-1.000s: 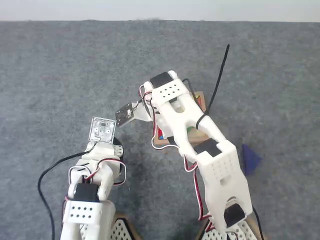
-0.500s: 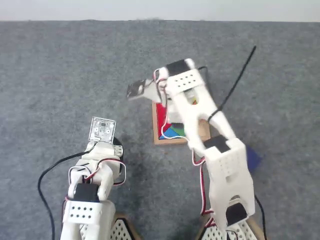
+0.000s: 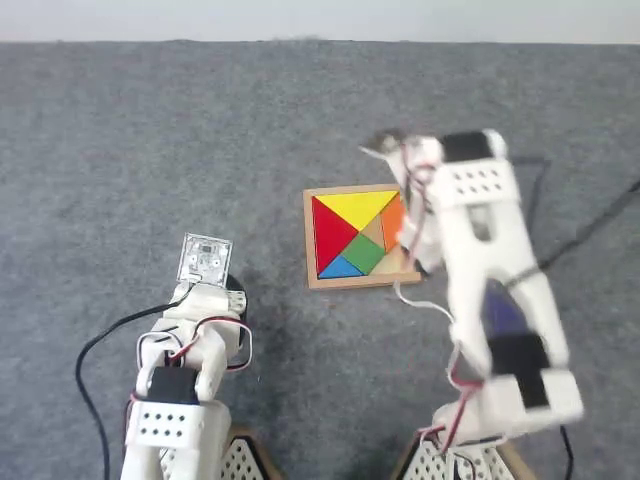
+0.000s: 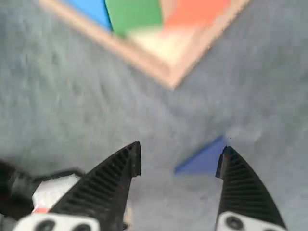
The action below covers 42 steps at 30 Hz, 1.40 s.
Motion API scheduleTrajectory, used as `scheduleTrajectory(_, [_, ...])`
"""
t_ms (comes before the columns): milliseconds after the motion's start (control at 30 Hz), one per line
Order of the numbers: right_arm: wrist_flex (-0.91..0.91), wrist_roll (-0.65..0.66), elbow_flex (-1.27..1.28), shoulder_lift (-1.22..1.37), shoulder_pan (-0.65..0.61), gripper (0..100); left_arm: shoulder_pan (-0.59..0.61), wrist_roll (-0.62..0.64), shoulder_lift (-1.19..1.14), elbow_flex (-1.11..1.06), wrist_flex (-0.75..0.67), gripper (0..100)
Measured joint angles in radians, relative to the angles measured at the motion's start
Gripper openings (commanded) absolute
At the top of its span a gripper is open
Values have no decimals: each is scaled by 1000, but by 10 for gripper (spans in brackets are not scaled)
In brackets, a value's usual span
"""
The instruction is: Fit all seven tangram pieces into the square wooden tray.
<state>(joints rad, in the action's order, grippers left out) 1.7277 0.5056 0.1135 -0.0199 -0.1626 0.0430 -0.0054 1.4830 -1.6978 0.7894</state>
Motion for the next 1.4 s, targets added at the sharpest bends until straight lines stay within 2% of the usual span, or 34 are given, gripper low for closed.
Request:
scheduleTrajectory(200, [-146, -69, 342, -153, 203, 266, 0, 0, 0, 0, 0, 15])
scheduleTrajectory(367, [-232, -77, 440, -158, 308, 226, 0, 0, 0, 0, 0, 15])
scheduleTrajectory(500, [-241, -95, 457, -164, 313, 147, 0, 0, 0, 0, 0, 15])
scheduleTrajectory(833, [-292, -25, 557, -176, 287, 154, 0, 0, 0, 0, 0, 15])
scheduleTrajectory(1033, [-405, -239, 595, -176, 287, 286, 0, 0, 0, 0, 0, 15])
scheduleTrajectory(1100, [-417, -269, 595, -176, 288, 315, 0, 0, 0, 0, 0, 15])
scheduleTrajectory(1233, [-428, -288, 595, -176, 311, 292, 0, 0, 0, 0, 0, 15])
scheduleTrajectory(1400, [-497, -361, 592, -176, 272, 285, 0, 0, 0, 0, 0, 15])
